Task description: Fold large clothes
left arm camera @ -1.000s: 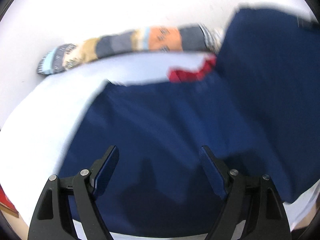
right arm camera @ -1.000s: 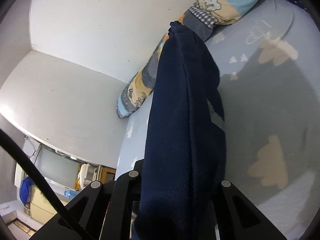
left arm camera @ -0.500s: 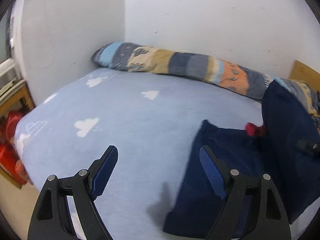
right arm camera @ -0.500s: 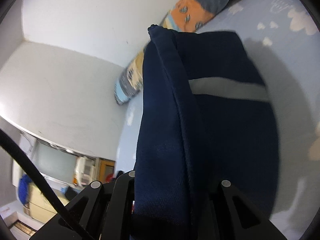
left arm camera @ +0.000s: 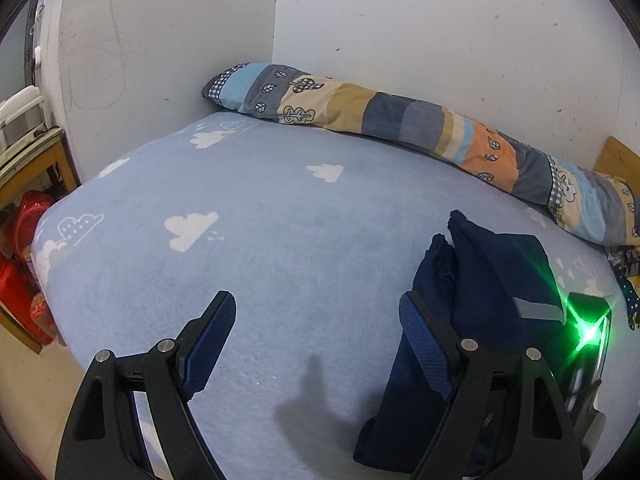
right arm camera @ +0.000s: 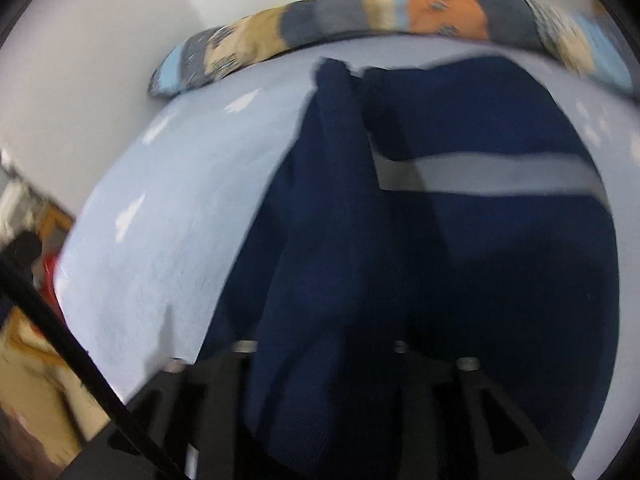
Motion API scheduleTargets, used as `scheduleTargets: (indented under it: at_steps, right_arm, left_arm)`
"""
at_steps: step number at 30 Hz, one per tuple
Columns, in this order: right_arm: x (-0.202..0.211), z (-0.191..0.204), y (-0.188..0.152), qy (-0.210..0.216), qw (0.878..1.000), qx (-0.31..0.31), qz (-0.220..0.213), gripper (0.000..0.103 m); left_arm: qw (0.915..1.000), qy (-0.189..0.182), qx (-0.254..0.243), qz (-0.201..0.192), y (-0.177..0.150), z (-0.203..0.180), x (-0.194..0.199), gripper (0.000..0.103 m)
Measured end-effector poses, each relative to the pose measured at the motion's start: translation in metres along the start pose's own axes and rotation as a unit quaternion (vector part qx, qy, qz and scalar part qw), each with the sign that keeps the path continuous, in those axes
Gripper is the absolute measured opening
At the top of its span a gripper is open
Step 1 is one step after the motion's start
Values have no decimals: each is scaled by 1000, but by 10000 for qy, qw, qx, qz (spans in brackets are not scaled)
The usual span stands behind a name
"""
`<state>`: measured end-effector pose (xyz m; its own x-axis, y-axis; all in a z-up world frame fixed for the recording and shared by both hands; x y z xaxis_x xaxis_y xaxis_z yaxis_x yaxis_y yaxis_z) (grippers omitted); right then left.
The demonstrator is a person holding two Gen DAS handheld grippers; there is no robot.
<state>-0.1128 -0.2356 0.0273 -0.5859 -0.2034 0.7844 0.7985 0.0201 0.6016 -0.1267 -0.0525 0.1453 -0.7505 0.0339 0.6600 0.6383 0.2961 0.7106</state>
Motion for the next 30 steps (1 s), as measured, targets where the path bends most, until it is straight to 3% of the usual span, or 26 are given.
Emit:
scheduleTargets:
  at_steps: [1,6,7,9,11,12,15,17,20,21,22,26,30]
  right_arm:
    - [4,7,1,-12,9999,147,16,62]
    - [9,30,-7,330,9968,710,155,73]
    - [13,30,-9,545,9960,679,191,74]
    - [23,12,-14,1511,9876,184,388,75]
    - [39,-17,-13,2489,9664,-578,277,74]
    - [52,-30,-13,2573,9626,-839,114,74]
    - [89,-82,-7,2016,9724,-1120,-352,74]
    - [103,-112,-12,1701,9764,-1266,-411,72]
    - [110,-144,-25,1665,9730,-1553,-368,47]
    - [111,-149,-27,1607,9731,-1604,-383,34]
    - [113,-152,-32,1525,9738,-1639,-397,31]
    - [122,-155,-43,1390,9778,-1540,-288,29]
    - [118,-145,-43,1146,9862,-1183,-166,29]
  left_arm:
    - [10000,23,31,-13,1,1,-1,83]
    - [9996,16,273,7,5,10,-2,83]
    - [9996,8,294,10,5,11,-2,83]
    - [9995,-1,328,11,5,12,-2,83]
    - [9994,-49,348,55,5,12,-4,83]
    - [9993,-66,349,71,5,11,-4,83]
    - [9992,-253,290,129,2,5,-4,83]
    - [9987,-471,147,131,-2,-7,-1,83]
    - [9940,-1046,-276,127,-11,-33,8,83]
    - [9907,-1273,-461,121,-16,-44,13,83]
    - [9854,-1547,-694,147,-23,-57,18,83]
    - [9577,-2376,-1523,565,-57,-105,25,83]
    - [9499,-2157,-2012,1033,-84,-132,2,83]
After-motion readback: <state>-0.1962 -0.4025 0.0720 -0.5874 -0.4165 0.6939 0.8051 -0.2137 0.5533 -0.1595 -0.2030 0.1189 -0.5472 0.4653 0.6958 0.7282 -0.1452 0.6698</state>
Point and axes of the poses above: each gripper's, at about its wrist camera, not at the fingertips, and x roughly against the way its jaws point, z to its left, y to its top, the point moved 2 cm from there along -x, roughly the way its jaws point, and after that the axes turned 13 degrees about x, right-handed, at the moved point
